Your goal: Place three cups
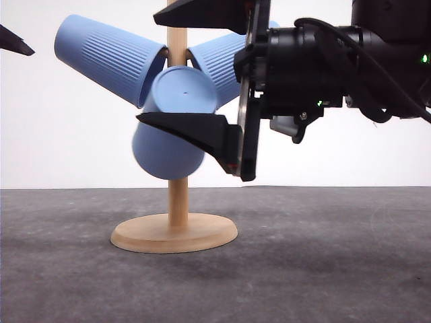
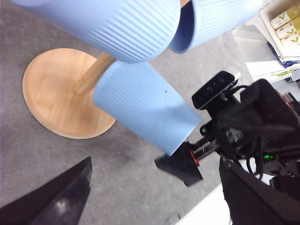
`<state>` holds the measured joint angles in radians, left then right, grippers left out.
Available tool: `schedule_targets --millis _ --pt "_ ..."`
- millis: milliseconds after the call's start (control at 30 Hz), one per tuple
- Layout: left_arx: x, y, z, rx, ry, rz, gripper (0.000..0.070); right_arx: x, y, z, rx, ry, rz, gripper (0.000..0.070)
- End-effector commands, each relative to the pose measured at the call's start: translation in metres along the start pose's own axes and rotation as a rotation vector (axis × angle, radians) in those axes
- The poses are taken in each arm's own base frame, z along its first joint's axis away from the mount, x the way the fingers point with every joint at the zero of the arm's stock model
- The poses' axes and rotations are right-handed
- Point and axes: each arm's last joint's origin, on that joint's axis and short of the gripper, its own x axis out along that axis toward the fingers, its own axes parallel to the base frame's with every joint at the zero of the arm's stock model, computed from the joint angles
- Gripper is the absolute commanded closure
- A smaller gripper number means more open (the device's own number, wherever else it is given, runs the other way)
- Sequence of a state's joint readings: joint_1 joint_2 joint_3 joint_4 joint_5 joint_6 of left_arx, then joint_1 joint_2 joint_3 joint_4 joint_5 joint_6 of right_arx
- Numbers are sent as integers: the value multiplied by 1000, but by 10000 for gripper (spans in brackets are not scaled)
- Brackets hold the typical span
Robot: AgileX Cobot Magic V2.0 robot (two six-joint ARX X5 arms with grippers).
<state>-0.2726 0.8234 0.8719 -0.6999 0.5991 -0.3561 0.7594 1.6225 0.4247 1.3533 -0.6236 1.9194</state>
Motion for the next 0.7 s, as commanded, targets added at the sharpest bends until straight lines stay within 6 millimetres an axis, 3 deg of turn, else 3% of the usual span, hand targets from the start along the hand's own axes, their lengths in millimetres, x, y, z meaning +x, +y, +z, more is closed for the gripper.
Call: schedule_targets --millis 0,167,333,467,667 --pt "0 -2 3 10 -10 -4 182 -5 -3 -8 8 12 -2 69" --pt "0 -2 3 8 -7 -3 182 -35 -23 -26 37 -49 -50 114" --pt "-1 0 -1 -14 21 22 183 -73 -29 -35 -78 -112 -60 184" --pt "-5 5 -5 -51 30 84 183 -93 -20 -27 -241 -141 -53 187" --pt "-15 13 -11 -108 43 151 183 -115 -5 1 -422 -198 -150 221"
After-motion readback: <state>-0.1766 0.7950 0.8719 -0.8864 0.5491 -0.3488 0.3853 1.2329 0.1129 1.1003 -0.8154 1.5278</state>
